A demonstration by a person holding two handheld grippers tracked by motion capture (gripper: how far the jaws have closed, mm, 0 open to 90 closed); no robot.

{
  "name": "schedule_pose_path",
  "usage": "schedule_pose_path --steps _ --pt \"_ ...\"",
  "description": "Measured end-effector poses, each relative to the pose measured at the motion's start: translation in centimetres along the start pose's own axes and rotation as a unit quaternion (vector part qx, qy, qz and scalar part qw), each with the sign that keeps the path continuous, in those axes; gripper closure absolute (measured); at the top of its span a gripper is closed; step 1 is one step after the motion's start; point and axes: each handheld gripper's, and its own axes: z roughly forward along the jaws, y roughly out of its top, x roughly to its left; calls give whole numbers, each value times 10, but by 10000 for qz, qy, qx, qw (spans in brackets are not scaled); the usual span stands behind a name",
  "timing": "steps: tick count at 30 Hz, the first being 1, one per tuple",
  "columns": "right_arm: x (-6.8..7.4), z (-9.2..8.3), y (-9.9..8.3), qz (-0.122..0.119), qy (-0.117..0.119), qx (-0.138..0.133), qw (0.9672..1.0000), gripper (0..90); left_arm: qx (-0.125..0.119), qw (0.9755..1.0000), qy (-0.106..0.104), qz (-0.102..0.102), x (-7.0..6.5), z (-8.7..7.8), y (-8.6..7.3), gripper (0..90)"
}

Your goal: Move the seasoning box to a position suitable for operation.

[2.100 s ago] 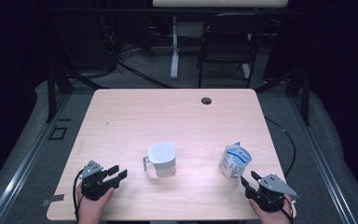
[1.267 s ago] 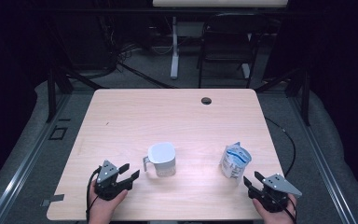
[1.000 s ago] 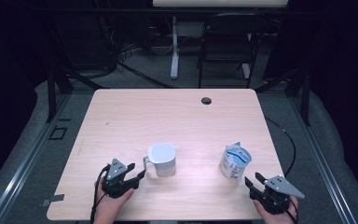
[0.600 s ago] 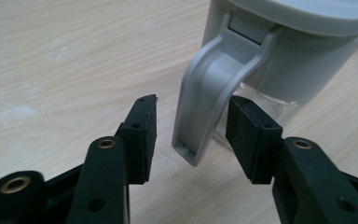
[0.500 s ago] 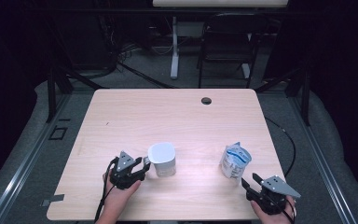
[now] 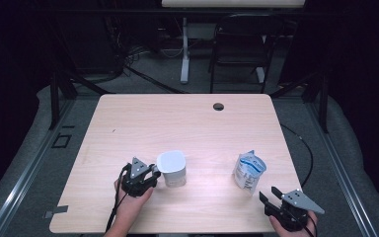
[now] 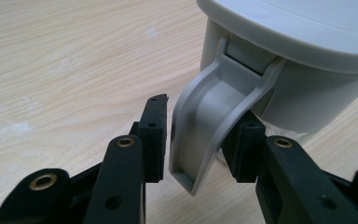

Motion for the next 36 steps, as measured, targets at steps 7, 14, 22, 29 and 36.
schedule_pose_path --steps 7,14,22,29,36 --pt "-2 -1 -2 78 3 26 10000 497 37 9999 58 80 0 1 0 681" --pt "-1 -1 -3 32 17 51 10000 495 51 9999 85 123 -1 1 0 692" --pt "-1 0 -2 40 40 42 10000 494 60 9999 70 146 -1 0 0 694" --pt "-1 0 -2 30 47 46 10000 489 82 9998 58 185 -2 -1 0 695" --pt "0 0 -2 -31 62 90 9999 489 95 9997 31 226 -3 -2 0 696"
